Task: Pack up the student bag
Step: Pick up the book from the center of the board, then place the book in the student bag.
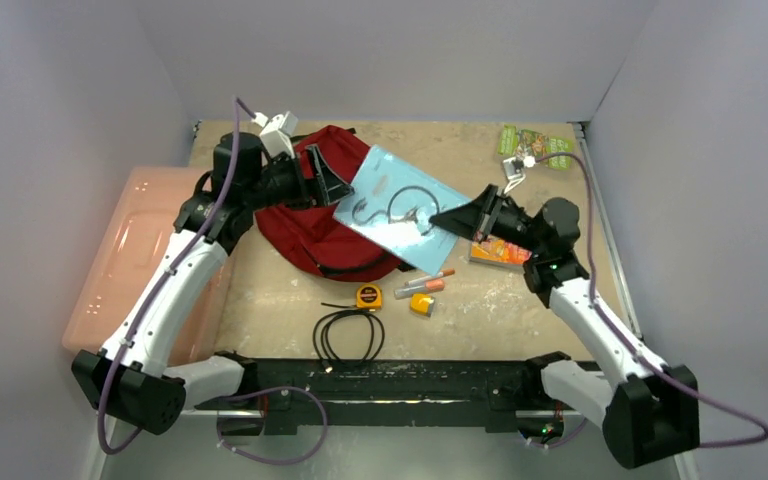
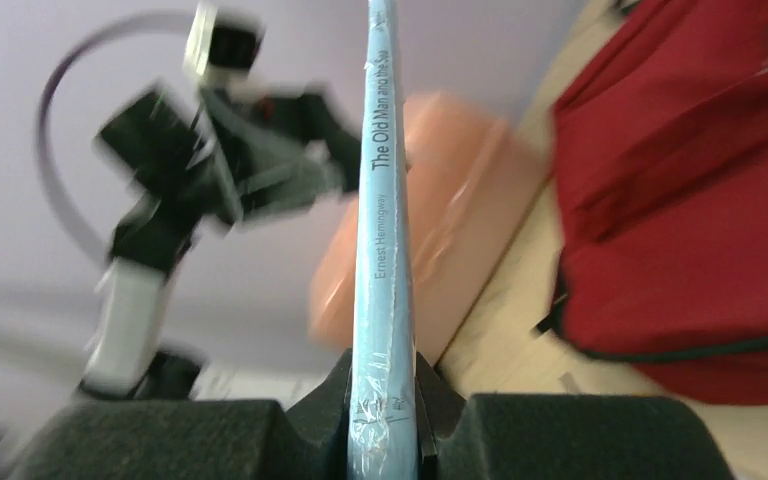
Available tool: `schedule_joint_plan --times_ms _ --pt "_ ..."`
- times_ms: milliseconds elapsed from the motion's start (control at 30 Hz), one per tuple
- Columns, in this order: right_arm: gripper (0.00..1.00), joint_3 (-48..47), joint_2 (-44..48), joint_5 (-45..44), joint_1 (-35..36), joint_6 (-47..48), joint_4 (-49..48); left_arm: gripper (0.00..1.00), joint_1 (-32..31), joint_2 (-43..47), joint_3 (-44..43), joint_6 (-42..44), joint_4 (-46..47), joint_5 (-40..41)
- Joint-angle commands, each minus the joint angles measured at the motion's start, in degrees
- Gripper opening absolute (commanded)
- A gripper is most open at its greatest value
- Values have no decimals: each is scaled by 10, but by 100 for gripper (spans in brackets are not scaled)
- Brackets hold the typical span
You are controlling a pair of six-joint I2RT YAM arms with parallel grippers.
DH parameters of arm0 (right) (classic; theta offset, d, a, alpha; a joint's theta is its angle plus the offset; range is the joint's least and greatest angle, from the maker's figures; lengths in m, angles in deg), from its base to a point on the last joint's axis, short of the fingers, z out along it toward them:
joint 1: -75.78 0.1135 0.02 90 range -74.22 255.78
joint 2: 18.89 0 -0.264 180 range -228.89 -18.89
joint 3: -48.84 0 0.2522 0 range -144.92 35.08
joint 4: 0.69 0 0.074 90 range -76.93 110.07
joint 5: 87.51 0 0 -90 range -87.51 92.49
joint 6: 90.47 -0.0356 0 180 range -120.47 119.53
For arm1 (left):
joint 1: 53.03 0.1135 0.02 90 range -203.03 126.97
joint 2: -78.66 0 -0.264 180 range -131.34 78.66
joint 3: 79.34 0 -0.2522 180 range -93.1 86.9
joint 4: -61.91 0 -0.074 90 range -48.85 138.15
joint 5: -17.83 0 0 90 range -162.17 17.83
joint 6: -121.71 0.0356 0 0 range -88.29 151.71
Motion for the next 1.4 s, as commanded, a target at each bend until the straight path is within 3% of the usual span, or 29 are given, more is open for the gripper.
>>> schedule_joint_plan --times_ms 0,33,133,333,567,833,933,1033,1167,1367 --pt "0 -160 97 -473 -3 294 591 79 -27 -12 2 119 -158 283" --pt "0 -171 116 -580 -4 302 629 81 -50 -13 12 137 -145 300" --pt "0 -199 141 -735 -3 327 698 86 -149 -33 33 205 -99 369" --pt "0 -212 167 -826 -4 372 752 88 -271 -175 -22 324 -78 464" --pt "0 -177 227 -787 -3 390 733 88 -314 -382 -192 367 -155 590" --pt "0 -159 217 -724 -4 392 729 85 -324 -466 -231 388 -164 641" --pt "0 -152 216 -710 -3 388 720 78 -325 -464 -231 387 -172 675" --pt "0 -143 213 -697 -4 384 712 62 -325 -442 -215 383 -168 693" --pt "0 -141 193 -669 -4 390 713 49 -325 -397 -183 377 -156 706" --pt "0 -148 153 -515 -3 408 701 30 -318 -354 -177 388 -145 680"
